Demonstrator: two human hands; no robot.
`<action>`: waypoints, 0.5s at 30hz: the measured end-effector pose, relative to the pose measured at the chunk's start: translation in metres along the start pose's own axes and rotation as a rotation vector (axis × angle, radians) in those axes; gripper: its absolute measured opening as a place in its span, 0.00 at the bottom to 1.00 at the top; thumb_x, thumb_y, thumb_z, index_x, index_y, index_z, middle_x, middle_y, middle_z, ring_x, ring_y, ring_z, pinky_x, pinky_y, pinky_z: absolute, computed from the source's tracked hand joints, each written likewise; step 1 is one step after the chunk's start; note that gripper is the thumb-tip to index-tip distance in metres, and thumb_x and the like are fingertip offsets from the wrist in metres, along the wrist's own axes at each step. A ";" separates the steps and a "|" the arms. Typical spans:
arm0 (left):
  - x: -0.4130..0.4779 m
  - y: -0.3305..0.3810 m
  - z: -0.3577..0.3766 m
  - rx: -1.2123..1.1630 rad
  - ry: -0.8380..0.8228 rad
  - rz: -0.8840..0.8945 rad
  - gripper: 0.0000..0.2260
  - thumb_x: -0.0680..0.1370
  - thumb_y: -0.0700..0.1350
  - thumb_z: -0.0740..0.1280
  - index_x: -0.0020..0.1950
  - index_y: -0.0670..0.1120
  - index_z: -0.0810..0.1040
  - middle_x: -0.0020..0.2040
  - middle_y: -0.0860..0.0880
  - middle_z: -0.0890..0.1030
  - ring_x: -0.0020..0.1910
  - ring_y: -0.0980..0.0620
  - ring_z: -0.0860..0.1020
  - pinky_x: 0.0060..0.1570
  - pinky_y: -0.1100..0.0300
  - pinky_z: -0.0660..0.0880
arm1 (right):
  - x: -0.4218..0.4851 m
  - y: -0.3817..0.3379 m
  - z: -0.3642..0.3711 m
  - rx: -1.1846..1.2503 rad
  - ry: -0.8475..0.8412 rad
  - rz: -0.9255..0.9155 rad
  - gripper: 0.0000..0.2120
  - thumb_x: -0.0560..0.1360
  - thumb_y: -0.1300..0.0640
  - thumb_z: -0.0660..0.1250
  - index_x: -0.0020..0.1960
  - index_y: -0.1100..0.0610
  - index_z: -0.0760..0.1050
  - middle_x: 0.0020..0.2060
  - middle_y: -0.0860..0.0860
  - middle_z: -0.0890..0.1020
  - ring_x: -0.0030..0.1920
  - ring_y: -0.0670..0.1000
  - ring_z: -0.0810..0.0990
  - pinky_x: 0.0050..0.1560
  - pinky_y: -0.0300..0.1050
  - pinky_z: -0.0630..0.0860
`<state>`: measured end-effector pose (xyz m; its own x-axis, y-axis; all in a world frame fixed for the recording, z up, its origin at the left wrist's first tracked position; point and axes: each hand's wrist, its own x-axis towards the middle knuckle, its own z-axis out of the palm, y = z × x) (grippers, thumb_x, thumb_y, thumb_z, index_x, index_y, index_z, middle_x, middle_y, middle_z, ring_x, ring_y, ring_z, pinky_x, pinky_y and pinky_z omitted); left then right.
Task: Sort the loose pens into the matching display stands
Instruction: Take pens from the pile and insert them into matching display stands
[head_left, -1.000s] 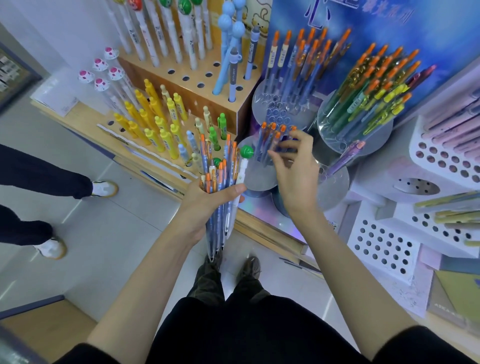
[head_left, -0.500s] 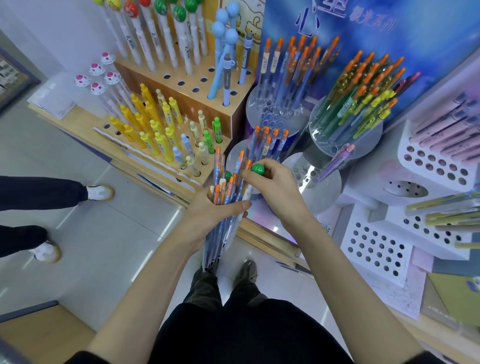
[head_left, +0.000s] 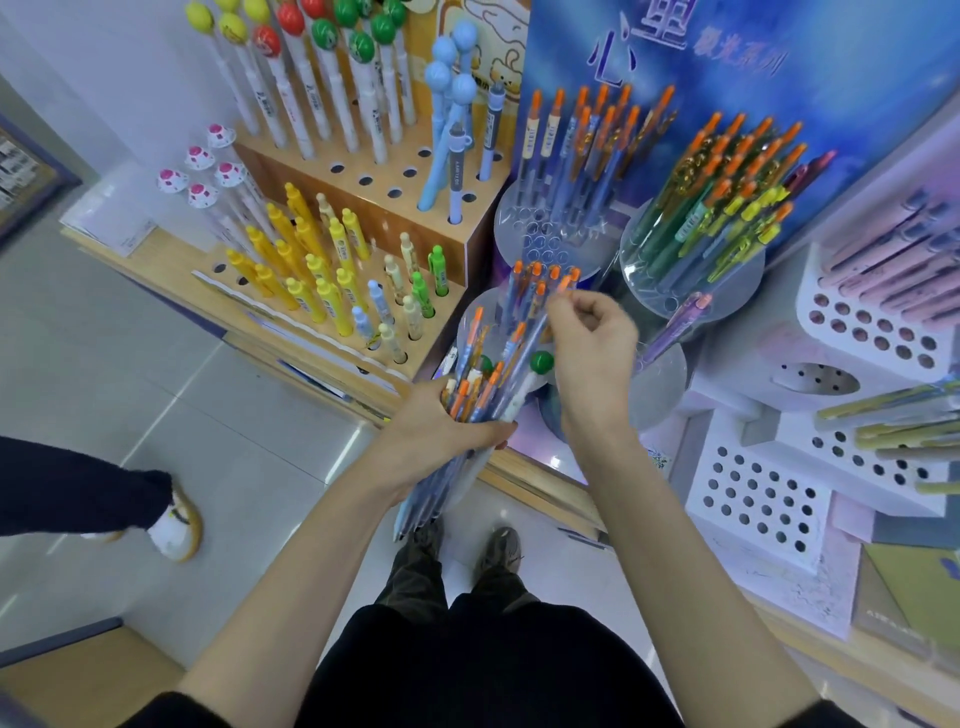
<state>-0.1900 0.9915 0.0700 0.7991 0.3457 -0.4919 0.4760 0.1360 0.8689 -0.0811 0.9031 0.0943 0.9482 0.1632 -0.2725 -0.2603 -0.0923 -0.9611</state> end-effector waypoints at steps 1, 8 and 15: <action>-0.001 -0.002 -0.001 -0.008 -0.009 -0.016 0.07 0.70 0.35 0.75 0.40 0.43 0.79 0.32 0.48 0.83 0.34 0.52 0.82 0.35 0.64 0.76 | 0.006 -0.005 -0.004 0.038 0.044 -0.030 0.04 0.77 0.60 0.65 0.44 0.58 0.75 0.32 0.48 0.75 0.29 0.39 0.71 0.32 0.32 0.70; 0.001 -0.010 -0.014 -0.159 0.153 -0.085 0.08 0.70 0.35 0.73 0.48 0.41 0.79 0.38 0.46 0.83 0.34 0.51 0.82 0.38 0.61 0.79 | 0.022 -0.014 -0.030 0.022 0.068 -0.287 0.07 0.77 0.62 0.64 0.43 0.53 0.69 0.39 0.56 0.81 0.36 0.52 0.79 0.37 0.37 0.72; 0.008 -0.002 -0.019 -0.202 0.248 -0.033 0.09 0.71 0.38 0.74 0.49 0.44 0.79 0.37 0.51 0.84 0.35 0.53 0.83 0.41 0.59 0.78 | 0.024 0.007 -0.038 -0.186 0.059 -0.340 0.06 0.75 0.56 0.69 0.45 0.52 0.72 0.37 0.50 0.79 0.35 0.47 0.83 0.43 0.49 0.80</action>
<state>-0.1920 1.0114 0.0652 0.6586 0.5507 -0.5127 0.3973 0.3241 0.8585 -0.0531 0.8692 0.0825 0.9849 0.1586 0.0689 0.1032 -0.2195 -0.9701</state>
